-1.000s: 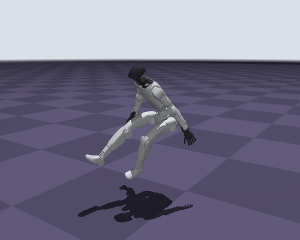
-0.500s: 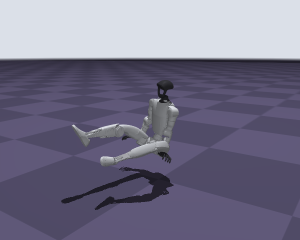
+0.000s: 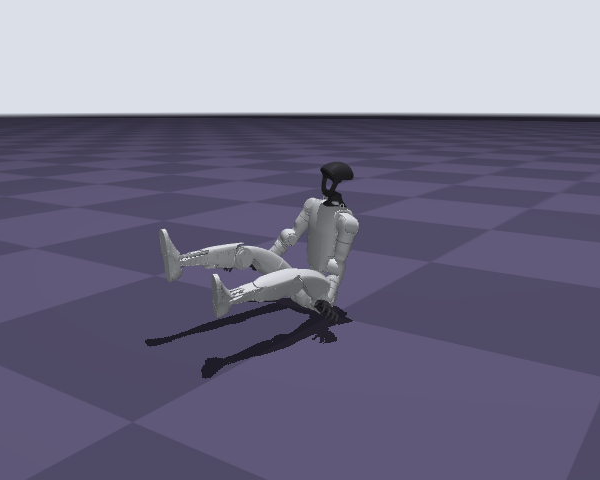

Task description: Stand up

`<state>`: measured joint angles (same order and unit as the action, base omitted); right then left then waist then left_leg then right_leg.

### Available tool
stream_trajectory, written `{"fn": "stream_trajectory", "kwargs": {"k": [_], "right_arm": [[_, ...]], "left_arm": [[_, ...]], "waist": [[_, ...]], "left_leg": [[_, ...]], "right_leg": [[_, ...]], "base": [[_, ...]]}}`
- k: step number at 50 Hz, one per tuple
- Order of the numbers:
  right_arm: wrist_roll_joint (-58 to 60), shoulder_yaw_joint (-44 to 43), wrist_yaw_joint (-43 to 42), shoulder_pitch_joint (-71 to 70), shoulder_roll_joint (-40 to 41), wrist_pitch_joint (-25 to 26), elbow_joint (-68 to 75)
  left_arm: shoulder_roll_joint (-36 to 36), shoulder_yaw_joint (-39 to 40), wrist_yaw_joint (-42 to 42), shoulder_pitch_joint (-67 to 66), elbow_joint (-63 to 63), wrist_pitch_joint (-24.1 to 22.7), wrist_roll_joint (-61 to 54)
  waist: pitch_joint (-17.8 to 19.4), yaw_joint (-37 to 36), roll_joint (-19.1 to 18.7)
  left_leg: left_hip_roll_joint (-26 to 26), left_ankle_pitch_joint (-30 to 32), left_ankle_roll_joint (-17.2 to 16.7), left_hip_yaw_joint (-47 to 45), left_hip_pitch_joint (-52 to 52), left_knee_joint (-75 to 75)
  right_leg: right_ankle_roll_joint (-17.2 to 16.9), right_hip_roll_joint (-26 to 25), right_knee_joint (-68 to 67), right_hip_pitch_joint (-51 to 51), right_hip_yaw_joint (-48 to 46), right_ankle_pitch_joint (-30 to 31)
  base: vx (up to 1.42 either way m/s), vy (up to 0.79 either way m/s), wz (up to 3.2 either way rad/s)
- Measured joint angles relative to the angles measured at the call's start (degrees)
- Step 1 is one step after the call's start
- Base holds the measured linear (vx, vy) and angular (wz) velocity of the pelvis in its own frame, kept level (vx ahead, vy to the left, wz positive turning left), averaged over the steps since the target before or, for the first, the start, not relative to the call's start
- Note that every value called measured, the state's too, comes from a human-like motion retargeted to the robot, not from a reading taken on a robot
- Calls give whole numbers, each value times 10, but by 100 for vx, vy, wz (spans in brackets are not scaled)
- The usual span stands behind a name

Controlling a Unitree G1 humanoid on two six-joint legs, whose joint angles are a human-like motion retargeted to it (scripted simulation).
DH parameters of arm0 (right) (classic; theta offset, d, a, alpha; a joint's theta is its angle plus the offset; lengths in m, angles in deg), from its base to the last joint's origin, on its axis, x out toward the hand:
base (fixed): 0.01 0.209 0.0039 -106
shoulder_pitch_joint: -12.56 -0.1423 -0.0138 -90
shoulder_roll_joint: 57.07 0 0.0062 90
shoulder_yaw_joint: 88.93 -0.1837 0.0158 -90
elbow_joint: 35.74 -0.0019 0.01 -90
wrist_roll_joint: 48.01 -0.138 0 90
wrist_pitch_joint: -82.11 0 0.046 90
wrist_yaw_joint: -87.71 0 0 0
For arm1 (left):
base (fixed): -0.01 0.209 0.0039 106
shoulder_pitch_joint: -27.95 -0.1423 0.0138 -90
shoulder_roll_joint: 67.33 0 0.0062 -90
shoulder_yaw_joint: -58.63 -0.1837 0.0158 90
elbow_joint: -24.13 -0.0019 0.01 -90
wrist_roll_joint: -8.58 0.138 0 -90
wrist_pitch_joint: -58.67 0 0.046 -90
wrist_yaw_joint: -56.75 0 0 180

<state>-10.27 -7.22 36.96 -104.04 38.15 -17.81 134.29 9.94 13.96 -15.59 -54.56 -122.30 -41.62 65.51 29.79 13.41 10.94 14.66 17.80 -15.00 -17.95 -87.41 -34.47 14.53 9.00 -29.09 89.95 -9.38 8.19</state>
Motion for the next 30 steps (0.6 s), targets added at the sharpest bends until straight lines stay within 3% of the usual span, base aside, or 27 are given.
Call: {"fn": "stream_trajectory", "kwargs": {"k": [5, 9, 13, 15, 16, 17, 18, 20, 22, 23, 24, 30], "right_arm": [[-13, -23, 21, -9, -25, -5, -3], [-15, -29, 26, 3, -30, -9, -4], [-9, -19, 14, 17, -28, -11, -11], [2, -10, -1, 25, -25, -10, -15], [11, -5, -9, 32, -24, -2, -16], [21, 1, -17, 41, -23, 7, -18], [34, 9, -29, 52, -20, 19, -20], [81, 17, -55, 69, -23, 45, -22], [116, 37, -149, 90, -22, 93, -66], [128, 48, -187, 101, -24, 108, -89], [139, 55, -201, 105, -27, 119, -98], [114, 61, -137, 112, -26, 117, -123]], "left_arm": [[30, 7, 111, 60, -11, 23, 12], [55, 11, 138, 76, -29, 23, 36], [77, 18, 122, 73, -64, 6, 75], [91, 19, 113, 65, -90, -3, 109], [96, 18, 114, 57, -105, -2, 124], [100, 17, 108, 50, -115, 4, 140], [100, 19, 91, 43, -118, 21, 160], [97, -13, 40, 31, -92, 62, 149], [99, -21, 13, 18, -93, 90, 174], [99, -23, 8, 10, -91, 108, 178], [96, -25, 6, 6, -89, 113, 176], [79, -15, 2, -6, -90, 67, 150]], "waist": [[-14, -7, -12], [-35, -9, -28], [-25, -14, -41], [-10, -24, -48], [-8, -28, -54], [-6, -31, -58], [-3, -34, -61], [0, 3, -31], [0, 10, -51], [0, 5, -64], [0, 4, -66], [0, -9, -60]], "left_leg": [[-19, -46, 0, 23, 27, -13], [-22, -83, 0, 13, 53, 17], [-11, -119, 0, -5, 117, 105], [-12, -109, 0, 11, 167, 175], [-3, -131, 0, 27, 196, 208], [0, -123, 0, 10, 220, 249], [-6, -52, 0, -73, 236, 306], [-59, 62, 0, -125, 205, 347], [6, 102, 0, -204, 180, 303], [9, 117, 0, -129, 162, 279], [16, 122, 0, -112, 152, 257], [71, 122, 0, -203, 98, 168]], "right_leg": [[5, 31, -102, 0, -20, -57], [5, 32, -140, -6, -17, -152], [5, 14, -103, -65, -40, -246], [5, 0, -35, -126, -57, -259], [5, -9, 0, -161, -65, -291], [5, -16, 44, -191, -86, -273], [5, -18, 105, -212, -132, -152], [3, -23, 292, -242, -185, 48], [4, -26, 309, -239, -233, 28], [4, -16, 292, -235, -267, 15], [4, -6, 285, -234, -282, 12], [1, 31, 194, -166, -250, 28]], "base": [[13, -6, 0], [16, -8, 1], [9, 7, -39], [7, 23, -78], [10, 30, -93], [17, 56, -100], [13, 45, -30], [2, -20, 102], [13, -44, 48], [12, -22, -13], [5, -4, -23], [5, 17, -53]]}}
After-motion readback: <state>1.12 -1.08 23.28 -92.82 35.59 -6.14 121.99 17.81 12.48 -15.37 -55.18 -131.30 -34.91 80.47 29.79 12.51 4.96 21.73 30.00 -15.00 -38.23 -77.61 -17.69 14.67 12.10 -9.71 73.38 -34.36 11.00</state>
